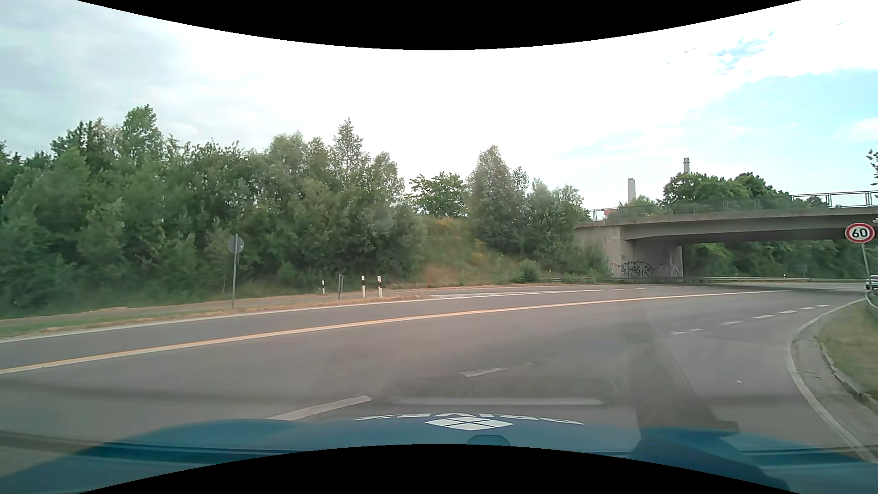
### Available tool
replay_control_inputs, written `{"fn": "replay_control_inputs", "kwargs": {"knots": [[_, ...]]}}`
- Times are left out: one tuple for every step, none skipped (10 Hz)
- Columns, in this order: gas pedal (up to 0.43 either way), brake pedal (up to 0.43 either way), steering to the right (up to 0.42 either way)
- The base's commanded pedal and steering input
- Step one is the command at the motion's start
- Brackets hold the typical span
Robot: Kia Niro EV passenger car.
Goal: Follow the waypoints while adhering to traffic rules and regulations
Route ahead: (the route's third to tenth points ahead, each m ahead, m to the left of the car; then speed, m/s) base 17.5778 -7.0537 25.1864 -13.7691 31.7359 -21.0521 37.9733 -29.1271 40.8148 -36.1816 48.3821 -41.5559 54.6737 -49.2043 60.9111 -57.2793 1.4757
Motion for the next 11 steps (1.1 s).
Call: {"fn": "replay_control_inputs", "kwargs": {"knots": [[0.000, 0.244, 0.188], [0.000, 0.244, 0.189], [0.000, 0.250, 0.189], [0.000, 0.256, 0.190], [0.000, 0.250, 0.191], [0.000, 0.238, 0.191], [0.000, 0.226, 0.191], [0.000, 0.220, 0.192], [0.000, 0.220, 0.195], [0.000, 0.220, 0.196], [0.000, 0.220, 0.197]]}}
